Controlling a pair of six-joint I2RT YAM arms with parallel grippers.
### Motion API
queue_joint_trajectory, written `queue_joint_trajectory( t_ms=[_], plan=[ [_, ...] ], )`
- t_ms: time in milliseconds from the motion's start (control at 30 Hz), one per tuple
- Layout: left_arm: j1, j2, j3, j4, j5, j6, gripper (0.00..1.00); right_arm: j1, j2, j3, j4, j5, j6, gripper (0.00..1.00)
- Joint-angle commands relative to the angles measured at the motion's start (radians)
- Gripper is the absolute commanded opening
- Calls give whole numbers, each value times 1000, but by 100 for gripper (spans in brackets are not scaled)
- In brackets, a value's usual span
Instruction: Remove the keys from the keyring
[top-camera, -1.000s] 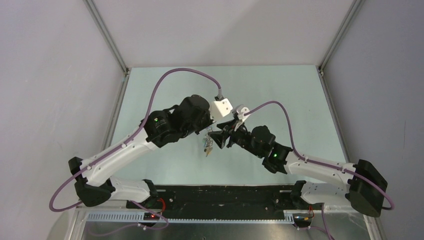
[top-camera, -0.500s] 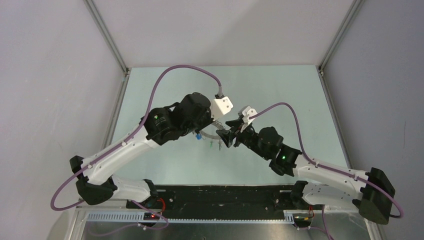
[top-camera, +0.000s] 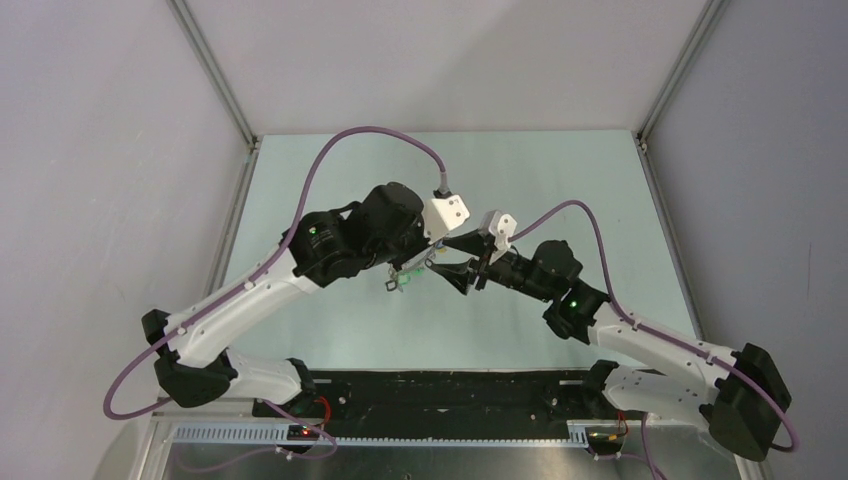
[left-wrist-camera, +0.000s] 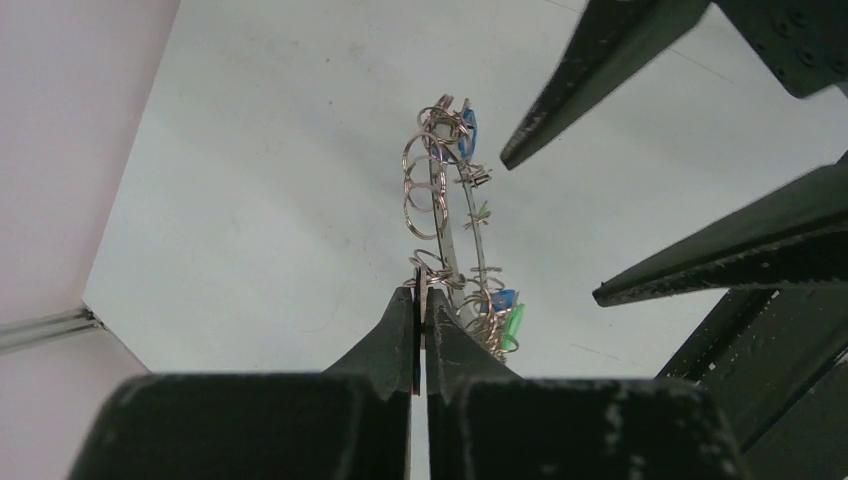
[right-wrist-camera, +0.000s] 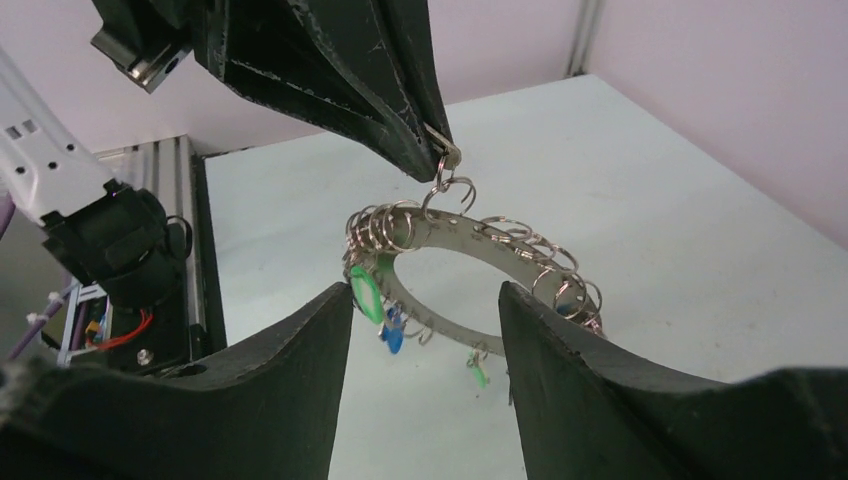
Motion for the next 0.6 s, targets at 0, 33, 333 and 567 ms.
queue_joint_trajectory(
  t_ms=[0,33,333,567],
  plan=[
    [-11,-21,47,17,37,-9,0,-74,29,12,121,-218,-38,62],
    [-13,-21,45,17,39,-6,0,-90,42,22,127,-250,-34,63],
    [-22,-34,32,15,77,39,0,-171,145,147,49,-523,-100,65],
    [-27,-36,32,15,88,45,0,-172,208,216,18,-593,-96,63]
  ],
)
